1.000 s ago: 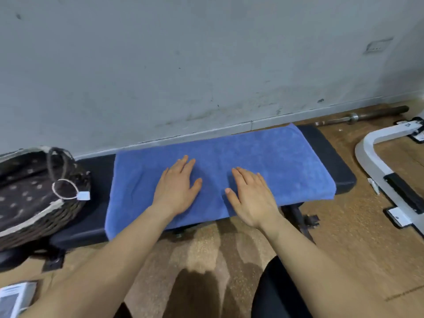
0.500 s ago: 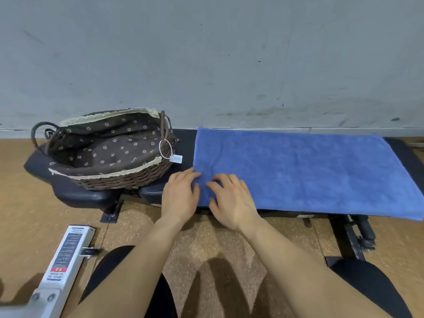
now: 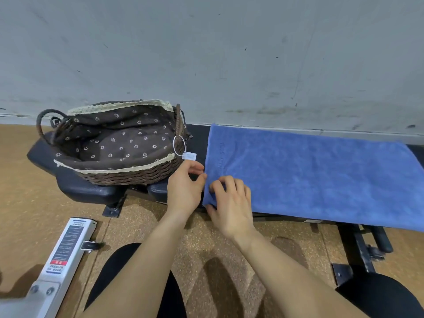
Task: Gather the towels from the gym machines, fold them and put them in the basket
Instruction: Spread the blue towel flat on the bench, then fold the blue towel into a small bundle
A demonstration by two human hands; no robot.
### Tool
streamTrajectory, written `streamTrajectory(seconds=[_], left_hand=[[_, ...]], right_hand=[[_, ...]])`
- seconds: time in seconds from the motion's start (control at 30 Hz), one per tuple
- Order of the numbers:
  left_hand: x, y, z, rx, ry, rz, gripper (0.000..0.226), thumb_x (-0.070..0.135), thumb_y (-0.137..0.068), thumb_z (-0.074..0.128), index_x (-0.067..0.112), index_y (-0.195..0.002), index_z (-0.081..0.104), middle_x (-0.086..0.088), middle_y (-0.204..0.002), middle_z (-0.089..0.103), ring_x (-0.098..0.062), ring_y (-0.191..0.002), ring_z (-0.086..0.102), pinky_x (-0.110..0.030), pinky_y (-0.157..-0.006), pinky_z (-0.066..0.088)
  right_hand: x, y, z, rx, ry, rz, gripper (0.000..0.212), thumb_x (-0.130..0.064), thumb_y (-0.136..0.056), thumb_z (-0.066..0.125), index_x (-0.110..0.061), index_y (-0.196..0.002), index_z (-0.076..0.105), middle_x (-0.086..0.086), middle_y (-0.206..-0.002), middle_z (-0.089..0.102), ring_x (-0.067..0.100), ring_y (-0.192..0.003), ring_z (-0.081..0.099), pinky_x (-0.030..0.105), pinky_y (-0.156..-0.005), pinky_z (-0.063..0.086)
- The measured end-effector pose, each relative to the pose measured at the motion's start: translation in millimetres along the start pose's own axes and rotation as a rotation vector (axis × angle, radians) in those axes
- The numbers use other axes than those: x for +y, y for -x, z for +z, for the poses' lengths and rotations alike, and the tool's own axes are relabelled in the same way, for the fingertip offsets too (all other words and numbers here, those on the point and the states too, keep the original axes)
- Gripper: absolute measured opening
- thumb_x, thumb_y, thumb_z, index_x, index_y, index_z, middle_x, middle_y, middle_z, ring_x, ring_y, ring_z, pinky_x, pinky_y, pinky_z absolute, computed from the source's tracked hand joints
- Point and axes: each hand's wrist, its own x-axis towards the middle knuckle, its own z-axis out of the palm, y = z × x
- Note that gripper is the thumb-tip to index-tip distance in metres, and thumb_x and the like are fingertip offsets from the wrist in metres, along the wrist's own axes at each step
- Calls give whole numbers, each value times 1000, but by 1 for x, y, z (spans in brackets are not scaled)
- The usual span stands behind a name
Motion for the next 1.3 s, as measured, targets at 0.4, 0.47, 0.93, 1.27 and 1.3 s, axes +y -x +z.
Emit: streamTrajectory(seconds=[0.4,0.47,0.93,1.27,1.3], left_hand=[[63,-81,68,-172,-389,136,36,20,-93,53,21,-128,59,-9,-140,50,-30,-130,44,-36,-109,33],[68,-110,79,-178,-573,101,40,21,-93,49,16,-132,53,-17,-141,45,-36,-133,37,-41,-113,28],[88,-122,95,-148,-470,75,31,0,-87,48,20,-102,65,-9,-117,50,-36,-99,56,-35,-79,43],[161,-32,101,-344,-338,-48,25,-2,-79,67,21,-75,60,8,-75,56,-18,-85,55,-24,-75,42],[165,-25,104,-332,-271,-49,23,-1,-78,69,21,-74,62,9,-75,57,-18,-85,56,-24,-76,43]], right_hand=[[49,-5,-33,68,-135,124,17,-26,-76,54,-26,-92,60,-9,-78,54,23,-78,56,37,-70,36],[53,-4,-34,26,-121,97,15,-26,-76,54,-27,-90,59,-10,-75,53,20,-77,55,35,-70,35],[85,20,-57,51,-310,116,17,-27,-90,49,-21,-87,64,-6,-83,47,19,-71,53,34,-63,43],[161,99,-136,-9,-253,266,9,-26,-93,52,-28,-94,60,-8,-92,55,20,-92,59,38,-74,47],[167,103,-142,-11,-252,283,7,-27,-91,53,-27,-92,60,-8,-91,57,20,-91,59,37,-73,47]])
